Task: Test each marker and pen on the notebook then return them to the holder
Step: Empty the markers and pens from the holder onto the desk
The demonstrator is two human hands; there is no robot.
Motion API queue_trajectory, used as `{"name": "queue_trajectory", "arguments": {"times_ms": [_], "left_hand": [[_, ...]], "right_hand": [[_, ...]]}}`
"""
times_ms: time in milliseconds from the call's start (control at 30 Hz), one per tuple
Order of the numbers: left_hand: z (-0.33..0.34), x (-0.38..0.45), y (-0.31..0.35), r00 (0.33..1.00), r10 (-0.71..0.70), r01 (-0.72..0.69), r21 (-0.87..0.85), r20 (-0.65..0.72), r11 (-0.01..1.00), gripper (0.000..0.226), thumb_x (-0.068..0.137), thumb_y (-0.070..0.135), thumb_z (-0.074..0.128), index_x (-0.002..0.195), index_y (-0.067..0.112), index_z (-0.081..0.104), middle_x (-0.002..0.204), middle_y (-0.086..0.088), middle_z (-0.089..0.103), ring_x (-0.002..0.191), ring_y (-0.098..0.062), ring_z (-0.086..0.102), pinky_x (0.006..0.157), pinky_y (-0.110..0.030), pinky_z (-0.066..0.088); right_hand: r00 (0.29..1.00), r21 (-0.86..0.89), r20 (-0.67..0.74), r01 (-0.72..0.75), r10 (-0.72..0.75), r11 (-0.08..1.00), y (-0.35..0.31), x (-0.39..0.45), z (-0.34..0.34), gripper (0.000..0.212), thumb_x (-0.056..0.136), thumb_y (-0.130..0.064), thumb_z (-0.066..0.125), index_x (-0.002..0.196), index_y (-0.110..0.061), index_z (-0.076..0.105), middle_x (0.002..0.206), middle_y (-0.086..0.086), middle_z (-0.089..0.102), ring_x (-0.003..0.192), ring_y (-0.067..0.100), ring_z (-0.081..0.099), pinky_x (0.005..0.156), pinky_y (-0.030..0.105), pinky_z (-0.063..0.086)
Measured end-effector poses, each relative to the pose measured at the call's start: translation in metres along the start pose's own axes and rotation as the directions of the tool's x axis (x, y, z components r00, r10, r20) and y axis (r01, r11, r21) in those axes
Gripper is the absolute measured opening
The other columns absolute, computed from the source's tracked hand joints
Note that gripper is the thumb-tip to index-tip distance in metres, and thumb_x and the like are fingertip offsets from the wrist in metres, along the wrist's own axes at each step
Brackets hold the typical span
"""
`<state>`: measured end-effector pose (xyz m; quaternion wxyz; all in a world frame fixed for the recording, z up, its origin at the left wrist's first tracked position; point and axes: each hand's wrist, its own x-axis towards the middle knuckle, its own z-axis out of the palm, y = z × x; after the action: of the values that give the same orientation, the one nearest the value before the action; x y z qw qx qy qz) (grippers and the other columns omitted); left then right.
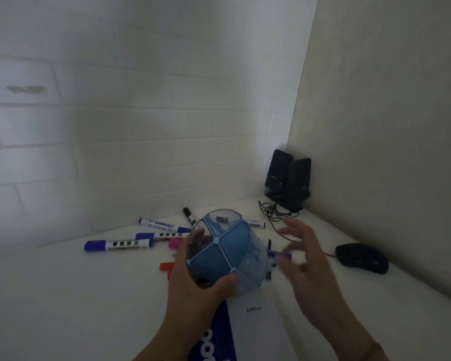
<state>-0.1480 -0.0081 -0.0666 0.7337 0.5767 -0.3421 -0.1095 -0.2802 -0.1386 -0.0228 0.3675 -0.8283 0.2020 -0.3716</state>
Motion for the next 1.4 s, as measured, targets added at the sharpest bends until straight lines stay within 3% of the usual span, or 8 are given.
{"name": "queue_trajectory", "arguments": {"times_ms": [133, 200, 333, 467, 667, 833, 1300, 1400], "left_hand": [[0.005, -0.004, -0.005, 0.997, 0.079, -0.082, 0.187, 0.025, 0.979, 0.093, 0.04, 0.031, 0.089, 0.117, 0.058, 0.043, 0.118, 0.027, 0.058, 0.11, 0.009, 0.054, 0.088, -0.017, 0.049], [0.006, -0.004, -0.007, 0.99, 0.101, -0.12, 0.219, 0.097, 0.968, 0.097, 0.037, 0.042, 0.086, 0.121, 0.061, 0.04, 0.124, 0.035, 0.051, 0.115, 0.01, 0.051, 0.089, -0.011, 0.046], [-0.001, 0.002, -0.007, 0.958, 0.094, -0.139, 0.152, 0.271, 0.979, 0.109, 0.051, 0.04, 0.089, 0.14, 0.045, 0.028, 0.137, 0.026, 0.044, 0.123, -0.007, 0.052, 0.09, -0.034, 0.054], [-0.002, 0.005, -0.004, 0.972, 0.192, -0.229, 0.361, 0.135, 0.904, 0.065, 0.08, 0.051, 0.052, 0.14, 0.039, 0.031, 0.148, 0.022, 0.028, 0.134, -0.003, 0.035, 0.103, -0.037, 0.043], [0.013, 0.073, -0.014, 0.956, 0.096, -0.285, 0.795, 0.279, 0.536, 0.041, 0.089, 0.045, 0.053, 0.127, 0.032, 0.05, 0.14, 0.014, 0.04, 0.128, -0.005, 0.032, 0.109, -0.027, 0.026], [0.04, 0.111, -0.043, 0.863, -0.305, -0.331, 0.906, 0.404, 0.262, 0.07, 0.083, 0.073, 0.031, 0.137, 0.03, 0.039, 0.152, 0.001, 0.029, 0.139, -0.024, 0.024, 0.11, -0.054, 0.014], [0.039, 0.104, -0.048, 0.892, -0.226, -0.332, 0.906, 0.393, 0.264, 0.075, 0.079, 0.075, 0.011, 0.128, 0.029, 0.044, 0.131, 0.006, 0.047, 0.125, -0.021, 0.037, 0.11, -0.056, 0.014], [0.03, 0.097, -0.031, 0.904, -0.205, -0.299, 0.898, 0.374, 0.322, 0.068, 0.085, 0.073, 0.02, 0.136, 0.031, 0.038, 0.143, 0.008, 0.039, 0.133, -0.016, 0.03, 0.114, -0.052, 0.016]], "right_hand": [[0.923, -0.254, 0.23, 0.362, -0.308, 0.897, 0.007, -0.004, 0.02, 0.088, 0.065, -0.047, 0.074, 0.136, -0.053, 0.022, 0.136, -0.034, 0.028, 0.127, -0.011, 0.032, 0.104, 0.018, 0.035], [0.943, -0.179, 0.155, 0.322, -0.296, 0.93, 0.011, 0.001, 0.026, 0.086, 0.063, -0.06, 0.073, 0.129, -0.065, 0.019, 0.13, -0.034, 0.033, 0.12, -0.017, 0.037, 0.101, 0.026, 0.041], [0.98, 0.035, 0.0, 0.201, -0.201, 0.979, 0.022, 0.001, 0.03, 0.106, 0.043, -0.059, 0.084, 0.133, -0.044, 0.03, 0.129, -0.015, 0.05, 0.115, -0.001, 0.053, 0.093, 0.014, 0.047], [0.993, 0.097, -0.062, 0.103, -0.097, 0.99, 0.023, 0.005, 0.025, 0.106, 0.033, -0.071, 0.081, 0.125, -0.05, 0.034, 0.118, -0.036, 0.05, 0.107, -0.006, 0.055, 0.084, 0.006, 0.045], [0.992, 0.029, -0.125, 0.025, -0.021, 0.999, 0.02, 0.044, -0.006, 0.098, 0.043, -0.041, 0.091, 0.123, -0.046, 0.036, 0.112, -0.031, 0.05, 0.102, -0.014, 0.052, 0.079, 0.016, 0.052], [0.992, -0.18, -0.124, 0.014, -0.037, 0.984, 0.026, 0.112, -0.01, 0.098, 0.047, -0.051, 0.088, 0.125, -0.043, 0.029, 0.108, -0.021, 0.053, 0.096, 0.006, 0.057, 0.08, 0.031, 0.054], [0.986, 0.03, 0.042, -0.164, 0.163, 0.986, 0.101, 0.193, 0.092, 0.115, 0.056, -0.03, 0.09, 0.143, -0.023, 0.015, 0.127, -0.001, 0.043, 0.117, 0.017, 0.047, 0.099, 0.029, 0.041], [0.988, -0.073, -0.098, -0.127, 0.12, 0.989, 0.093, 0.177, 0.071, 0.094, 0.07, -0.038, 0.08, 0.143, -0.028, 0.021, 0.138, 0.004, 0.041, 0.123, 0.019, 0.044, 0.103, 0.039, 0.042]]}}
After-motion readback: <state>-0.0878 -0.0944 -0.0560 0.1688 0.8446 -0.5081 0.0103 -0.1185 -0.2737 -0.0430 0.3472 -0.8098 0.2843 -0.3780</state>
